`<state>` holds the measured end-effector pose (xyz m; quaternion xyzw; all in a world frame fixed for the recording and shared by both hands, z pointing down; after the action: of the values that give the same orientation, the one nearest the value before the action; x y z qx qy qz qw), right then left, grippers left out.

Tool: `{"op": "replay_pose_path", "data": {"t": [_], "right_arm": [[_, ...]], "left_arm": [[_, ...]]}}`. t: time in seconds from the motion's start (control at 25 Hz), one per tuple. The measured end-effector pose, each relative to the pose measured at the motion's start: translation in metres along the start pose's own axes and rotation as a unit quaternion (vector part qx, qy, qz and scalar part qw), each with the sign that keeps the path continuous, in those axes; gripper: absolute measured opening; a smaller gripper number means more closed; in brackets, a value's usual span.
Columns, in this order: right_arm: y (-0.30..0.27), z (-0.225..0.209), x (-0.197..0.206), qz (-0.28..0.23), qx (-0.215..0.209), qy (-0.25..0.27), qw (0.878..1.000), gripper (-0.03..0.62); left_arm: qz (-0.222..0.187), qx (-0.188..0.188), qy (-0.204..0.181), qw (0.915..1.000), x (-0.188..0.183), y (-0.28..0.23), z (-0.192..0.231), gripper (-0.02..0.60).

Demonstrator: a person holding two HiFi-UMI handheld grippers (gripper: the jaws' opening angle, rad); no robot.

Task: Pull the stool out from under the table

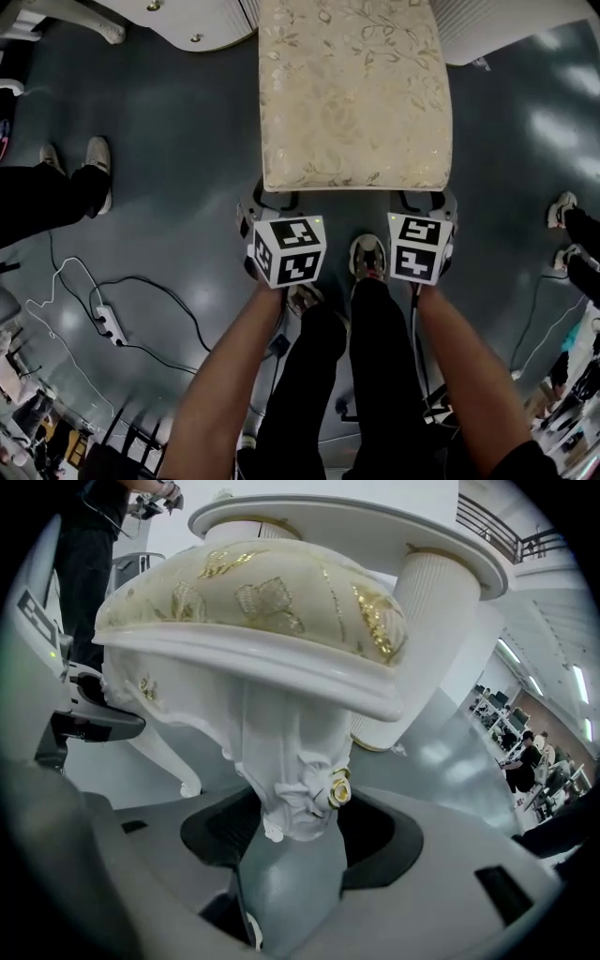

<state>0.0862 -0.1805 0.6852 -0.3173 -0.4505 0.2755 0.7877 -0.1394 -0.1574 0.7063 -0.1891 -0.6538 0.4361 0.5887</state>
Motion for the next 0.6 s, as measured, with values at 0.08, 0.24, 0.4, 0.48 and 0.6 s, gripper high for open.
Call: {"op": "replay_pose_path", "data": {"t": [0.08,0.24,0.4,0.48,0.6], "right_arm": [[-0.0022,0.0006,-0.0019,0.003,-0.005,0.002,1.0,0.233],[-0.0051,-0.0016,-0.0039,0.009,-0.005,0.003,1.0,0.233],[-0.0061,-0.0035,-0.0066,0.012,-0.008,0.011,1.0,0.233],[-0.0054,-0.0037,-0.0053,0.014,-0.012,0.015,1.0,0.233],[-0.0037,-0.0049,-0.004,0.022,-0.015,0.016,1.0,0.233]], "left_arm": [[0.002,-0.003,0.003,1.0,-0.0006,-0.0007,0.0015,0.244],[-0.001,-0.008,0.009,0.9999,-0.0027,-0.0044,0.0007,0.244],[-0.002,-0.008,0.02,0.9998,-0.0027,-0.0046,-0.0002,0.244],[0.005,-0.007,0.024,0.9997,-0.0003,-0.0034,-0.0025,0.244],[0.017,-0.005,0.028,0.9995,0.0009,-0.0021,-0.0046,0.244]]}}
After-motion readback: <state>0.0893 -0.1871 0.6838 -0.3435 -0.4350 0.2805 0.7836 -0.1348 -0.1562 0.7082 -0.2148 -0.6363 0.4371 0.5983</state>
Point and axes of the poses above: the fingertips, and each gripper's own axes: y backward along the fingers, z to its left, x out of its underside, the point moved 4 cm from there along y, backward along the fingers, and after that the axes turned 11 degrees about x, right-handed, at the moved point
